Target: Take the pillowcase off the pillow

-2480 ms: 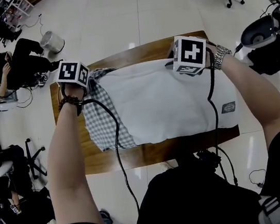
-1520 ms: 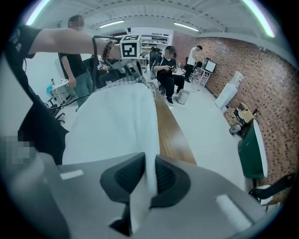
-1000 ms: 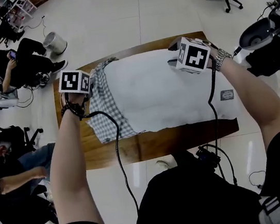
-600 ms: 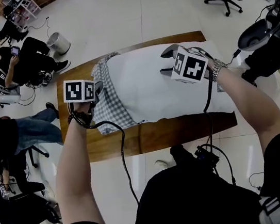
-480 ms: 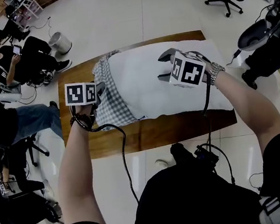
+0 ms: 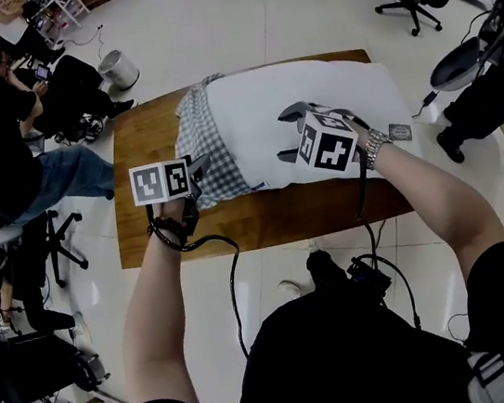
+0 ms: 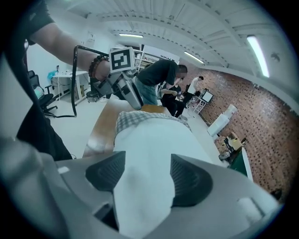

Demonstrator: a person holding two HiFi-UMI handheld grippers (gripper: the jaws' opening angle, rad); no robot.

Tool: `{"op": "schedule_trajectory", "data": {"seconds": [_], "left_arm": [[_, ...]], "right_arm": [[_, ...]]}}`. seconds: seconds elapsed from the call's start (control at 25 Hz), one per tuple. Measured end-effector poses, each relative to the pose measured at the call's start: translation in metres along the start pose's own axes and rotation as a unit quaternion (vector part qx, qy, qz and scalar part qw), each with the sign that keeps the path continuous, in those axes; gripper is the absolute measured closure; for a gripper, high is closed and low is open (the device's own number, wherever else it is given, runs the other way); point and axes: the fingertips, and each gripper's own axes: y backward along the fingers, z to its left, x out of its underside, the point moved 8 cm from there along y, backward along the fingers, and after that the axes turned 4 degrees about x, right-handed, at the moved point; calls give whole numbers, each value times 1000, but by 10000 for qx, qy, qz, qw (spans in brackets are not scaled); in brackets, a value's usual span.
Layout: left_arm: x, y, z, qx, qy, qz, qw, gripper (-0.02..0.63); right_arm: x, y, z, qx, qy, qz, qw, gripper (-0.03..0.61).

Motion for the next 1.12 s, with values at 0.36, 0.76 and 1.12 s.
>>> {"op": "schedule_trajectory", "data": {"seconds": [0.36,0.76,1.12], "left_arm": [[65,-1,-9,516,987,-316,9933,407],[102,-31,-2,594,1463,-200,9872,393],[91,-25,14,242,1231,-104,9920,600]], "right_arm": [[7,-24,40,385,171,182,9989,259],[35,-70,58,1085,575,556,9909,254],[39,-56,45,1847,703,608,9784,535]]}}
